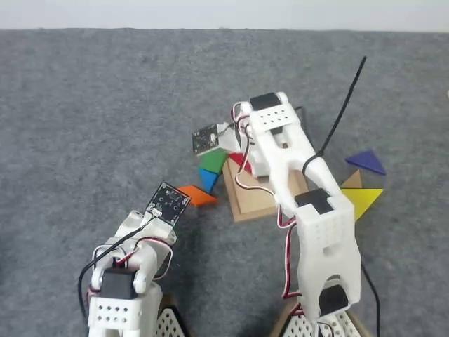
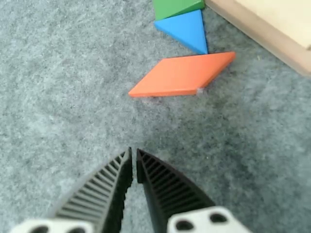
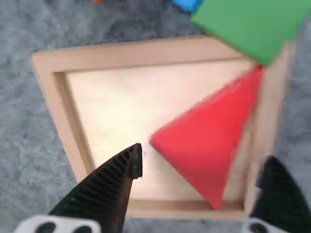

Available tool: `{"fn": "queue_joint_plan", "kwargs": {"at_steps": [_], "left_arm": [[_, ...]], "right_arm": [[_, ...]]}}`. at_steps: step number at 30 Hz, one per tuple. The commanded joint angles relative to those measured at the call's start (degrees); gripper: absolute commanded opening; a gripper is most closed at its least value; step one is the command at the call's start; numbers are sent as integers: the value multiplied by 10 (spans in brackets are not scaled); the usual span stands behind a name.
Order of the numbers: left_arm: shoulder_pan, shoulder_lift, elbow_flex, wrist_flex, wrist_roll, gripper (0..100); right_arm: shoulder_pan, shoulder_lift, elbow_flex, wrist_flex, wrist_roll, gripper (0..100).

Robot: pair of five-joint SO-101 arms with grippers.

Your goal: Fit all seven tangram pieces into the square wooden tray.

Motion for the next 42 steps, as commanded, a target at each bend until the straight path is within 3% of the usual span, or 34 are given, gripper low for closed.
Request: {"fn": "queue_joint_plan", "kwargs": {"at_steps": [1,4,11,16,20,24,27,31,34,38,42], "left_arm": [[-4,-7,-7,2,-7,13],[-4,-7,-7,2,-7,13],[-4,-7,-7,2,-7,13],[-4,-7,-7,2,-7,13],[-4,-7,-7,3,-7,13],[-4,-7,-7,3,-7,13],[-4,-7,-7,3,-7,13],[-4,-7,-7,2,-7,13],[-4,-7,-7,2,-7,13],[-4,-7,-7,2,-7,13],[-4,-7,-7,1,-7,13]], "right_arm": [[-11,-14,-55,18,-26,428],[-16,-14,-84,34,-55,428],[12,-96,-222,140,-235,428],[94,-282,-156,137,-315,427],[194,-413,-4,128,-378,427],[262,-463,180,49,-460,427],[295,-465,296,-38,-572,428],[295,-463,418,-123,-734,428],[289,-463,467,-175,-816,428],[289,-462,497,-218,-860,428],[292,-462,539,-259,-836,428]]}}
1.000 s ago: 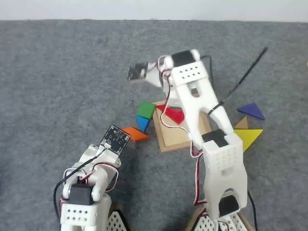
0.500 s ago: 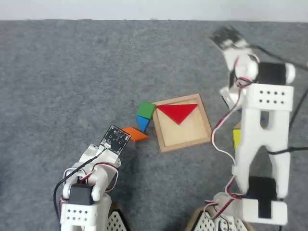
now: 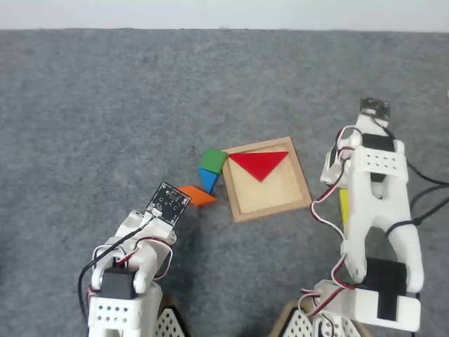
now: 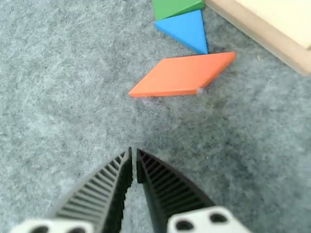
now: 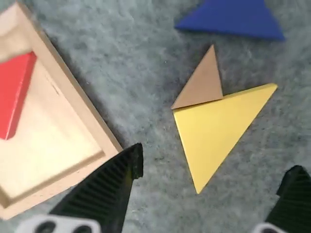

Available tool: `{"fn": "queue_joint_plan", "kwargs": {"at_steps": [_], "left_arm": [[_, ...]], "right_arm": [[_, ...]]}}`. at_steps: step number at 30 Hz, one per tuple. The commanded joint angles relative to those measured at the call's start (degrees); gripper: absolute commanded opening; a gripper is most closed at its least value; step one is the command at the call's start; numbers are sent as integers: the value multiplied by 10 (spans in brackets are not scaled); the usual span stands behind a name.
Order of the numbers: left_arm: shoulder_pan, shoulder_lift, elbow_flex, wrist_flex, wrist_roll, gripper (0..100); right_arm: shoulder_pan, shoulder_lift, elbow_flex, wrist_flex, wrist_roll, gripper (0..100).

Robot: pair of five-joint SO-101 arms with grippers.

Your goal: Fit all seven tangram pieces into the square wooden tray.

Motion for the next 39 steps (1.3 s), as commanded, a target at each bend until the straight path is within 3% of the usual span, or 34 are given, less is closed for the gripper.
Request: {"fn": "queue_joint_plan", "kwargs": {"at_steps": [1,6,8,10,16,18,23,31,39], "left_arm": [[-4,-7,-7,0,-7,13],[-4,-7,-7,-1,-6,13],[-4,-7,-7,-1,-5,13],[-2,-7,-7,-2,-5,13],[-1,-7,-7,-2,-5,13],[-1,-7,-7,-2,-5,13],[-1,-7,-7,-2,-5,13],[-3,-7,-7,-2,-5,13],[-2,-7,-7,-2,-6,13]], "right_arm": [[5,-29,17,-46,33,428],[-3,-29,20,-28,343,428],[3,-29,16,-9,370,428],[15,-28,8,-12,291,428],[17,31,-4,-58,-61,427],[19,66,-22,-52,-135,427],[25,196,-97,-44,-180,427],[67,349,-300,84,-211,430],[71,362,-307,103,-241,428]]}}
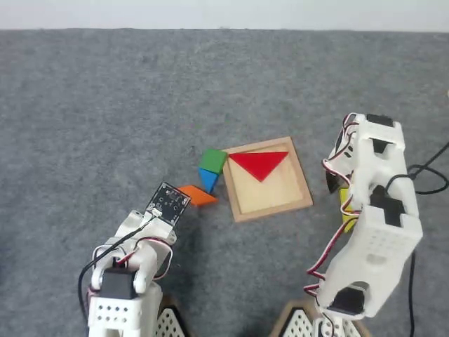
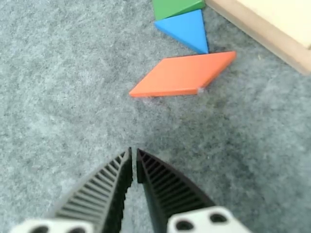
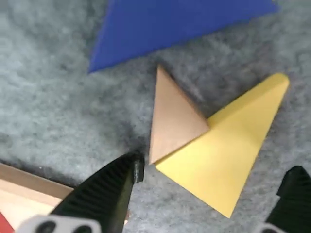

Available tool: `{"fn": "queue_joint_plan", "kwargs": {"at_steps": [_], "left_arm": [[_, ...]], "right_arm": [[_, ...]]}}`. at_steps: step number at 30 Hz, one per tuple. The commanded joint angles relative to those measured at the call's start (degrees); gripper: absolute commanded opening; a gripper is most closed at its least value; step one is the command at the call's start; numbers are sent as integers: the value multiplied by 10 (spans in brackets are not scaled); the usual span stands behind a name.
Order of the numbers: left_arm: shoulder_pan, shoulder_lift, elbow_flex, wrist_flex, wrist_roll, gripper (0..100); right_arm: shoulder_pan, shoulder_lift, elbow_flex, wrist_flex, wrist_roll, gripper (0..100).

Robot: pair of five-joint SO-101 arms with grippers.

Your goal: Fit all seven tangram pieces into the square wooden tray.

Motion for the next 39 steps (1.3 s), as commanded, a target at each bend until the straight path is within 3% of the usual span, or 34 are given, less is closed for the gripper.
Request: {"fn": "queue_joint_plan", "kwargs": {"at_steps": [1,8,15,23,39], "left_arm": [[-2,-7,-7,-2,-6,13],[-3,-7,-7,-2,-6,13],[-4,-7,-7,-2,-6,13],[-4,-7,-7,-2,-6,13],[-4,-7,-7,-2,-6,13]], "right_arm": [[15,4,-24,7,-16,427],[-53,36,-25,33,195,428],[13,-65,9,-14,134,398],[7,-243,198,-157,73,396],[-1,-141,173,-162,27,394]]}}
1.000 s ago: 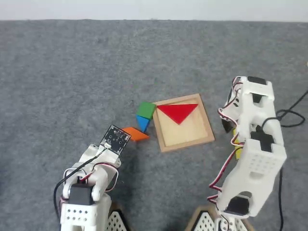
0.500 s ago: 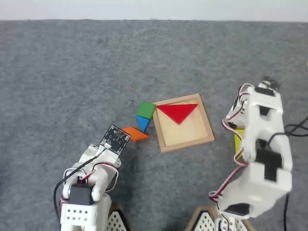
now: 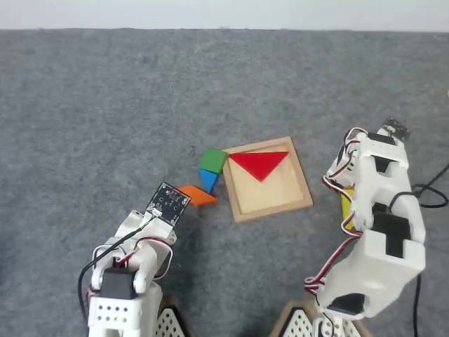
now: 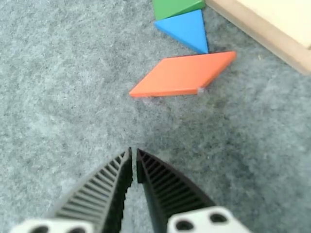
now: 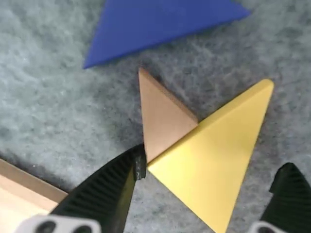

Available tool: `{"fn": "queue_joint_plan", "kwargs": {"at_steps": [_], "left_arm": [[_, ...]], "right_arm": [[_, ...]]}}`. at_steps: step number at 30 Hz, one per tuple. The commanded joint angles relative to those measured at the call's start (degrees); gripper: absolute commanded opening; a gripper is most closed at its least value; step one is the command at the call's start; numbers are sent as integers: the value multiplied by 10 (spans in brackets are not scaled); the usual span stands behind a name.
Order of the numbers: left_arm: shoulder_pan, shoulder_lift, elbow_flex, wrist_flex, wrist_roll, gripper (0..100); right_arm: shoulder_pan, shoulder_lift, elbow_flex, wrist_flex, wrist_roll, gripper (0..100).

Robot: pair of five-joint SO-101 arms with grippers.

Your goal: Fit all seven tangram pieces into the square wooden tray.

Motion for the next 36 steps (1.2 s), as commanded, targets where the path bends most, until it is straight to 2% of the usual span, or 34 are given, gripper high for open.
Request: {"fn": "queue_joint_plan", "kwargs": {"at_steps": [1,6,13,26,30,36], "left_arm": [[-4,-7,-7,-2,-6,13],[-4,-7,-7,-2,-6,13],[-4,-7,-7,-2,-6,13],[-4,-7,-7,-2,-6,13],[-4,-7,-7,-2,-6,13],[-4,-7,-7,-2,-6,13]], "right_arm": [[-2,0,-22,5,-7,394],[6,4,-21,11,-8,387],[3,5,-20,-7,-7,275],[-13,-35,-15,3,-2,270],[-14,-100,-12,22,41,270],[-23,-152,-18,65,67,270]]}}
